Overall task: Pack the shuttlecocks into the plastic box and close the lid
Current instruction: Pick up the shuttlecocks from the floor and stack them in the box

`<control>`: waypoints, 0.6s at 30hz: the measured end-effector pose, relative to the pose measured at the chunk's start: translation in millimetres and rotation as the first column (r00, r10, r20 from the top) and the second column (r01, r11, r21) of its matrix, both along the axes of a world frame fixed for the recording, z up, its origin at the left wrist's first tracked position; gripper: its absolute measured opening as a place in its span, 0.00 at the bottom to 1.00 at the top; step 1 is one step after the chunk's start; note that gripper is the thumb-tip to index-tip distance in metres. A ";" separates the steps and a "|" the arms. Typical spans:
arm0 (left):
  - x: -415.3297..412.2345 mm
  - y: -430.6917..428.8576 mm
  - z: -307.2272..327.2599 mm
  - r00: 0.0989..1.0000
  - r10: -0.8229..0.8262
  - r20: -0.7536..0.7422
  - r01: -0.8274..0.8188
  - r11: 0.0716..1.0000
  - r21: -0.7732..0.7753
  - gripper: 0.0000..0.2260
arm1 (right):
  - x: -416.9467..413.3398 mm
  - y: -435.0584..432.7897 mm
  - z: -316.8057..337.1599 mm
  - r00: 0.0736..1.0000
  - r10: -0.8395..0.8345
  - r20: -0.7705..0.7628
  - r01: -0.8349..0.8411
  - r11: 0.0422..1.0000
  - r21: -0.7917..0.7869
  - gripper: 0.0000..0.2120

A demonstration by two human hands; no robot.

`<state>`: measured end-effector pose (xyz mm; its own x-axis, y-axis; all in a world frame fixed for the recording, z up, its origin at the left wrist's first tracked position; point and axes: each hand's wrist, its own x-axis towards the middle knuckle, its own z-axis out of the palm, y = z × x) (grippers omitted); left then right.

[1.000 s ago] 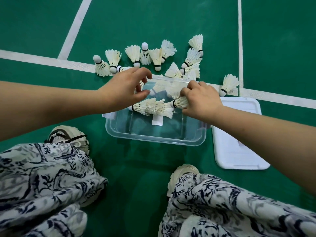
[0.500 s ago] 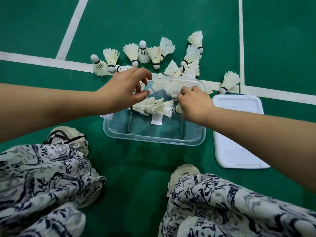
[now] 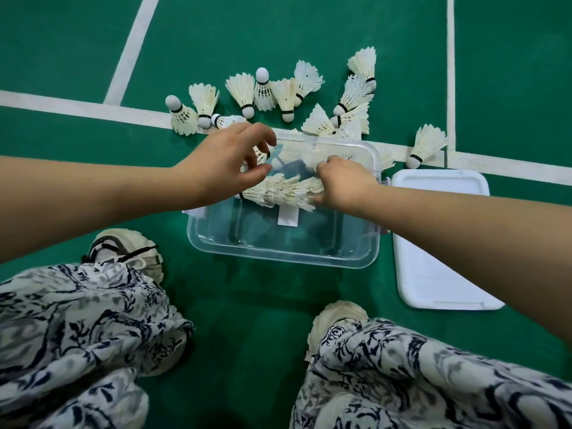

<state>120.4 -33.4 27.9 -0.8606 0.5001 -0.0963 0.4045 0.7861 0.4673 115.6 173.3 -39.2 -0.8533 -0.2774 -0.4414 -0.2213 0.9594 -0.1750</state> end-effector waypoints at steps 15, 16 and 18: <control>6.0 2.2 1.0 0.988 -0.044 0.146 0.037 0.998 0.053 0.17 | -5.2 -2.7 -13.2 0.988 -0.084 0.126 0.094 0.993 -0.076 0.19; 6.3 1.6 0.7 0.988 -0.039 0.148 0.031 0.998 0.054 0.17 | -3.6 -2.2 -10.1 0.995 -0.055 0.084 0.058 0.998 -0.030 0.18; 6.3 0.8 0.0 0.989 -0.025 0.145 0.017 0.999 0.050 0.17 | 1.7 -2.2 0.8 0.998 0.028 -0.053 -0.023 0.996 0.081 0.17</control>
